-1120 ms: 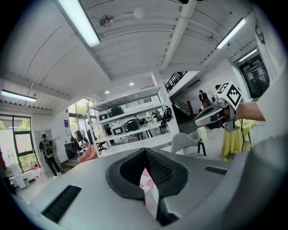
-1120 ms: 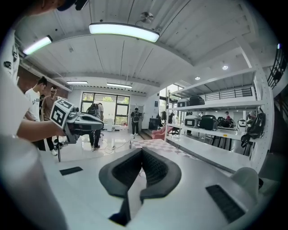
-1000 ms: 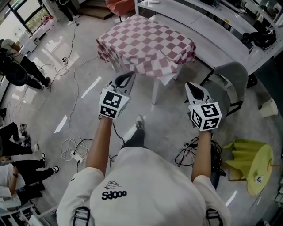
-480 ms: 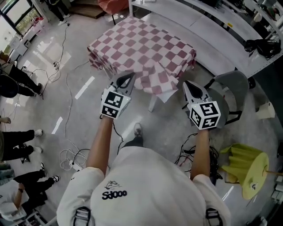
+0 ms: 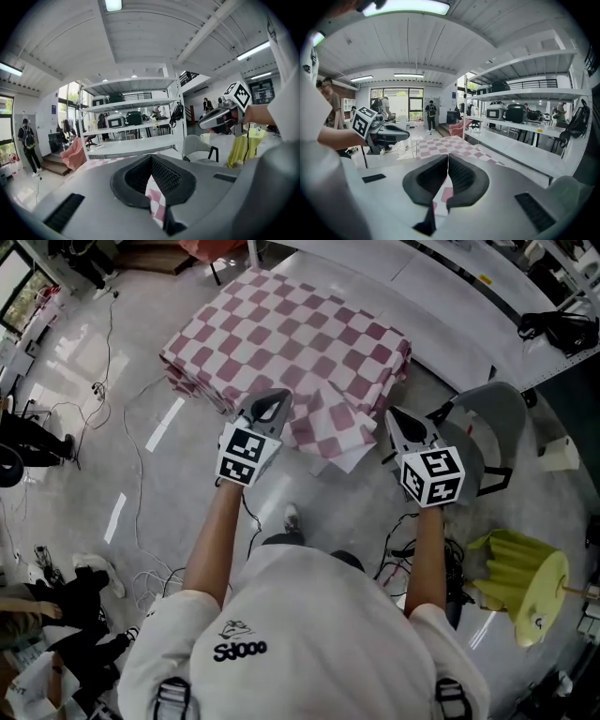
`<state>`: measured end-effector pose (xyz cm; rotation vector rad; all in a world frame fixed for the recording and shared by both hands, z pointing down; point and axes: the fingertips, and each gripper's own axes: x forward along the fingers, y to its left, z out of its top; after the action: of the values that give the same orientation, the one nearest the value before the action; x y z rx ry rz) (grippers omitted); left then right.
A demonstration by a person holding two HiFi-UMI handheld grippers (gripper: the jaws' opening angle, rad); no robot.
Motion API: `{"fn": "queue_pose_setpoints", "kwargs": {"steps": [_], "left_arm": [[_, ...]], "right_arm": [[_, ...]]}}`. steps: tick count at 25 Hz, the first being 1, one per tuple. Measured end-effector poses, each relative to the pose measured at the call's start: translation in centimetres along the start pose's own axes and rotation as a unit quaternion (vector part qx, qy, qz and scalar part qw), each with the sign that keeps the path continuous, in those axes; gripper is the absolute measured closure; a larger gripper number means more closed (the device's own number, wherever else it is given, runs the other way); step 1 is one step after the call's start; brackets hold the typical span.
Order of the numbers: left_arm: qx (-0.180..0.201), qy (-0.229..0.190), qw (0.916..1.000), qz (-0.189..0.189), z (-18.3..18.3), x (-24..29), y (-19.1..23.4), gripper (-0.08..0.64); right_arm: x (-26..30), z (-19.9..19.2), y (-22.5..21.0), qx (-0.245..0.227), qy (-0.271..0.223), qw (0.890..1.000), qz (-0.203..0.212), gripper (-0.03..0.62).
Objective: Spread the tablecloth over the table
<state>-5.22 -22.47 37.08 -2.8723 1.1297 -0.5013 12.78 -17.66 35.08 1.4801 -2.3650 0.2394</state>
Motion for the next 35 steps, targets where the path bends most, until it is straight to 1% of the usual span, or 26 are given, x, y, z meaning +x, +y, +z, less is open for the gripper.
{"fn": "queue_pose_setpoints", "kwargs": {"steps": [3,5,8,11,12,13,14,19,26,30,35], "left_arm": [[-0.018,0.018,0.9996,-0.014,-1.9,2.2,0.3,0.532],[-0.035,0.036,0.9985,-0.023,-3.6,3.6,0.1,0.531],[-0.054,0.063,0.9958,-0.038,-6.1,5.7,-0.6,0.531],[-0.075,0.091,0.9922,-0.042,-8.3,7.8,-1.0,0.529],[-0.083,0.099,0.9907,-0.041,-9.0,8.4,-1.3,0.511],[-0.090,0.108,0.9892,-0.040,-9.8,8.9,-1.6,0.471],[-0.096,0.117,0.9877,-0.039,-10.5,9.4,-1.9,0.460],[-0.125,0.148,0.9809,-0.021,-13.4,10.3,-2.8,0.460],[-0.161,0.173,0.9717,-0.003,-16.4,11.8,-3.4,0.460],[-0.171,0.185,0.9677,0.002,-17.9,12.2,-3.6,0.459],[-0.195,0.190,0.9622,0.016,-19.2,12.1,-3.2,0.459]], "right_arm": [[1.4,-1.1,-1.2,0.012,0.011,1.000,-0.006,0.568],[2.3,-2.3,-2.0,0.021,0.024,0.999,-0.003,0.563],[4.0,-4.5,-3.1,0.031,0.050,0.998,0.014,0.535],[6.2,-6.6,-4.0,0.036,0.074,0.996,0.040,0.514],[6.9,-7.4,-4.3,0.037,0.083,0.995,0.049,0.511],[7.6,-8.3,-4.6,0.037,0.093,0.993,0.057,0.511],[8.3,-9.3,-4.8,0.037,0.103,0.992,0.066,0.509],[11.7,-14.5,-5.3,0.031,0.162,0.980,0.110,0.489],[15.8,-20.9,-5.6,0.030,0.219,0.965,0.144,0.446],[17.8,-23.4,-5.3,0.022,0.241,0.957,0.159,0.420],[19.3,-25.7,-4.3,0.022,0.267,0.948,0.173,0.402]]}}
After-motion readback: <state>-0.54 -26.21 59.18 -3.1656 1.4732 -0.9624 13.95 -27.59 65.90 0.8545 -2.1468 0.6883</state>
